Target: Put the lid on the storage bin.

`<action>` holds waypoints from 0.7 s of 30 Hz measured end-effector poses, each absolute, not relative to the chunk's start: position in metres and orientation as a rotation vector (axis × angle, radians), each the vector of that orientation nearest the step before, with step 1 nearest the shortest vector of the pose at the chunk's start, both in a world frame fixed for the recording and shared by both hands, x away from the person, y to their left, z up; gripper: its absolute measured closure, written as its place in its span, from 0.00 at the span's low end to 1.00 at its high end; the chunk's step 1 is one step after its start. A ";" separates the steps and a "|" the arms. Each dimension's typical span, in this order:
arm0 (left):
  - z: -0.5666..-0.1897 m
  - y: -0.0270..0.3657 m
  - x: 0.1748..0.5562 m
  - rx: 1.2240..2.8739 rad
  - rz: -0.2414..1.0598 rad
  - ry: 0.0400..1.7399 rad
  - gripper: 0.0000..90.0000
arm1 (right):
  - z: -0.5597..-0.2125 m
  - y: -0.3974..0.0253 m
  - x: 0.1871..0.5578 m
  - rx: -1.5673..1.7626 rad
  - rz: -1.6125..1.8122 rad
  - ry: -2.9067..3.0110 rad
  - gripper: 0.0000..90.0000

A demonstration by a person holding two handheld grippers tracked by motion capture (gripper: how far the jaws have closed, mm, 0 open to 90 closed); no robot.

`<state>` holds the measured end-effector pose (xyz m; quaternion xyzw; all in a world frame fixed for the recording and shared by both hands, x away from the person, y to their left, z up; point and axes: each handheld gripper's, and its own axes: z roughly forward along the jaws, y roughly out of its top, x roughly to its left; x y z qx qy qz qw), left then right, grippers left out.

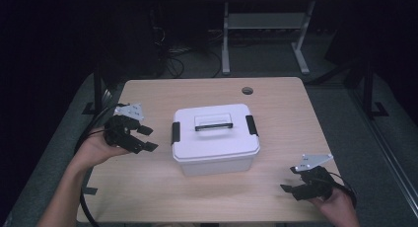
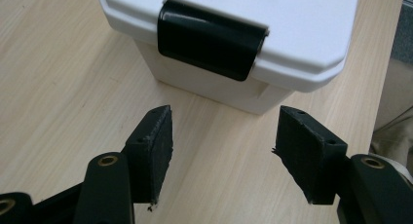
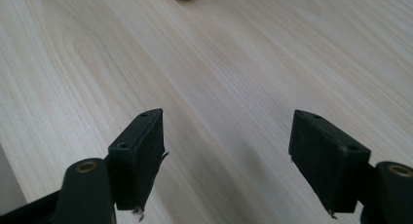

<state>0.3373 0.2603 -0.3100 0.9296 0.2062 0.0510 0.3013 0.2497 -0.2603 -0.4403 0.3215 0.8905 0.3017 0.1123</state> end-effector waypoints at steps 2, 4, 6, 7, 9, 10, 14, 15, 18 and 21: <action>-0.312 0.263 0.335 2.469 0.137 0.554 0.42 | -0.440 -0.260 0.250 0.940 0.885 2.613 0.31; -0.313 0.266 0.334 2.474 0.139 0.557 0.42 | -0.440 -0.259 0.250 0.937 0.887 2.613 0.31; -0.314 0.269 0.333 2.465 0.141 0.562 0.42 | -0.440 -0.259 0.250 0.942 0.882 2.620 0.31; -0.315 0.269 0.333 2.465 0.143 0.566 0.42 | -0.440 -0.259 0.250 0.943 0.882 2.621 0.31; -0.316 0.272 0.331 2.458 0.145 0.574 0.42 | -0.441 -0.258 0.250 0.944 0.881 2.621 0.31; -0.318 0.273 0.330 2.454 0.147 0.573 0.42 | -0.441 -0.258 0.250 0.944 0.881 2.621 0.31; -0.322 0.276 0.328 2.455 0.144 0.580 0.42 | -0.441 -0.257 0.250 0.946 0.880 2.622 0.31; -0.323 0.277 0.327 2.456 0.143 0.580 0.42 | -0.441 -0.258 0.249 0.944 0.881 2.622 0.31; -0.327 0.279 0.326 2.454 0.142 0.584 0.42 | -0.442 -0.258 0.249 0.945 0.876 2.623 0.31; -0.331 0.281 0.325 2.451 0.140 0.588 0.42 | -0.442 -0.259 0.249 0.945 0.871 2.622 0.31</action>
